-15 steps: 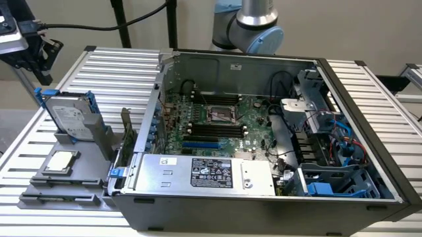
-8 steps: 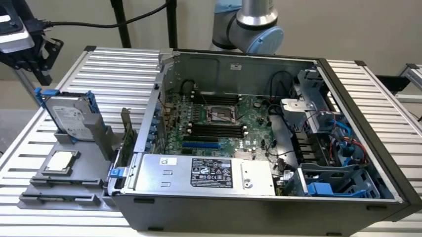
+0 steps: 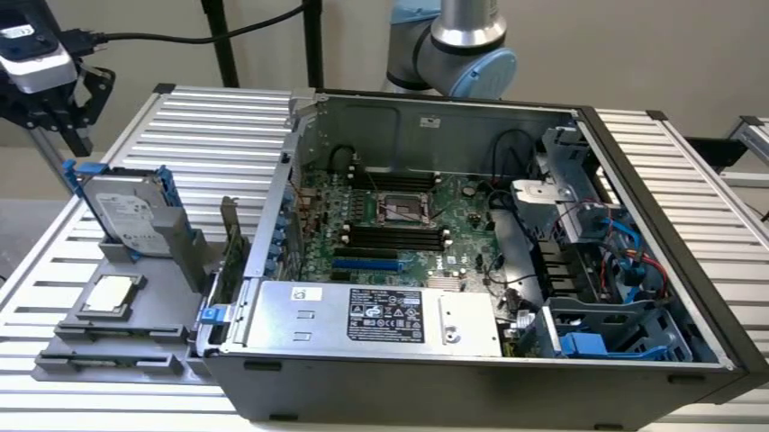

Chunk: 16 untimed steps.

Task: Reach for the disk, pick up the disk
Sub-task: 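Pick up the disk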

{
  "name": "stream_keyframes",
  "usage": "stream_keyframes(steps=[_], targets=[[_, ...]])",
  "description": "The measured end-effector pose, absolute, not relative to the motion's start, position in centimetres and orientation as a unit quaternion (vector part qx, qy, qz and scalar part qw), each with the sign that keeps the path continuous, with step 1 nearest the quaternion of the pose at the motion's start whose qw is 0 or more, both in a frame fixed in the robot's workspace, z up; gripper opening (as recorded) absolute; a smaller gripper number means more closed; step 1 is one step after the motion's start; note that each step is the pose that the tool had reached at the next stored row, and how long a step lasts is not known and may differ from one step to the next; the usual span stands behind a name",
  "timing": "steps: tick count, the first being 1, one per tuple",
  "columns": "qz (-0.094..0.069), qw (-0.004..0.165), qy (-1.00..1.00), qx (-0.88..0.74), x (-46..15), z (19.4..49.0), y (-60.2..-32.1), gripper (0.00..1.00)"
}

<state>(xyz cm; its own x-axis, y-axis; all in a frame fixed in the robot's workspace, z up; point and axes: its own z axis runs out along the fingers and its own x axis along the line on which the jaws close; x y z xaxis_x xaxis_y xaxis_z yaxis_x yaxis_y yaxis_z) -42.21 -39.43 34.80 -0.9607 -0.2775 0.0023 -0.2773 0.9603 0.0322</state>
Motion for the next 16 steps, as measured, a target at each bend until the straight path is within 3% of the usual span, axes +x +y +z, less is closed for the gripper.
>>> stream_keyframes(steps=[16], targets=[[-0.015,0.006,-0.959,0.283,-42.21,34.8,-39.43,0.11]])
